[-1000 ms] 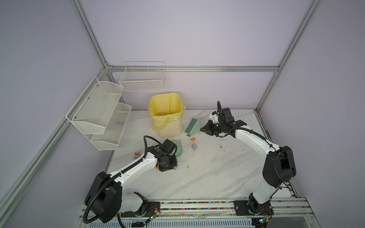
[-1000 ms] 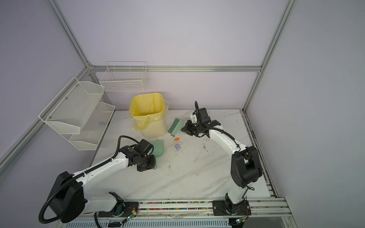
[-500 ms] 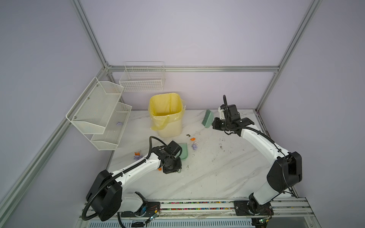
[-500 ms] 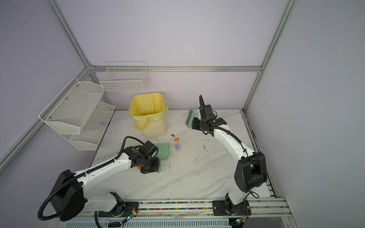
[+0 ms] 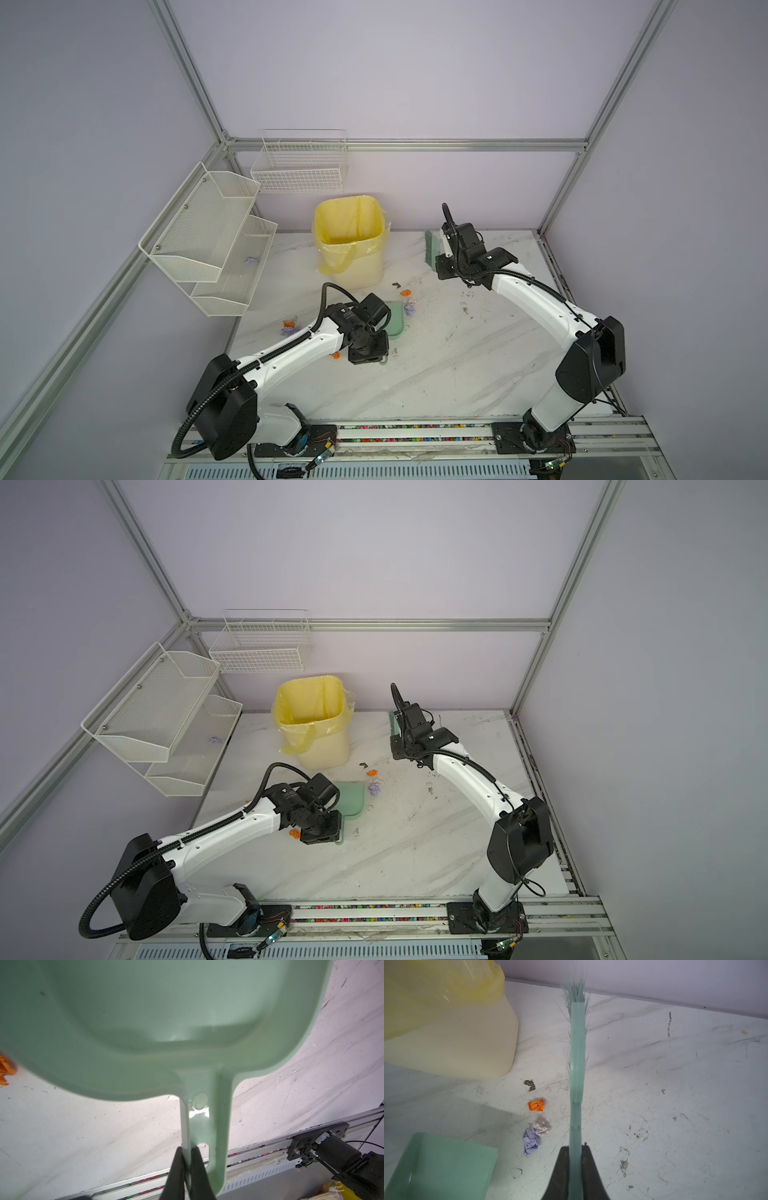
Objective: Sweep away the paper scraps from the table
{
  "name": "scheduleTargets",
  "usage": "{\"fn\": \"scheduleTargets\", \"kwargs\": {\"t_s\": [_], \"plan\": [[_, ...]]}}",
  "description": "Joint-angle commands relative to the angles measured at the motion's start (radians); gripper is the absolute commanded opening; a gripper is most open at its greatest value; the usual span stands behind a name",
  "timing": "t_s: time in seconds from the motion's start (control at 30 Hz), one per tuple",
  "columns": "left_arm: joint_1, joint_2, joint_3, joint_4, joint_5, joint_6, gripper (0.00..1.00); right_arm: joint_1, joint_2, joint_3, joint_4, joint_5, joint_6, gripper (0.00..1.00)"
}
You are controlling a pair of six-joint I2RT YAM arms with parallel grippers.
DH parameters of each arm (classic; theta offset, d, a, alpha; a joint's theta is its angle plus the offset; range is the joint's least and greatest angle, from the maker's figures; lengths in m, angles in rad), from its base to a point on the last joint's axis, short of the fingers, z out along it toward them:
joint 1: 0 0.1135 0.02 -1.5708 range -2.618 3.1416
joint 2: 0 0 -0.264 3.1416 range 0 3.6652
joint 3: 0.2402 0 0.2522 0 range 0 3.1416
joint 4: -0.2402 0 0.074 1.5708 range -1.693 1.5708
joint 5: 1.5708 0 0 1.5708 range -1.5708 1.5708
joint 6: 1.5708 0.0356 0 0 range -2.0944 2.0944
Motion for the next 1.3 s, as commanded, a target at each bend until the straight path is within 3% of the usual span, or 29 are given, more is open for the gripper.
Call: {"fn": "scheduleTargets", "kwargs": {"t_s": [0.0,0.2,0.43,0.77,1.27], "plan": [[-0.015,0.018,0.093,-0.014,0.026,0.047,0.00,0.009,-0.011,0.013,0.004,0.061,-0.010,0.00],[-0.027,0.076,0.099,-0.013,0.039,0.071,0.00,0.100,0.001,0.025,-0.018,0.111,-0.111,0.00],[-0.048,0.105,0.116,0.004,0.087,0.092,0.00,0.105,0.070,0.117,-0.118,-0.053,-0.159,0.00],[-0.067,0.153,0.144,0.023,0.091,0.086,0.00,0.106,0.124,0.155,-0.184,0.005,-0.257,0.00],[-0.066,0.251,0.185,0.030,0.096,0.101,0.00,0.140,0.149,0.100,-0.133,0.150,-0.333,0.00]]}}
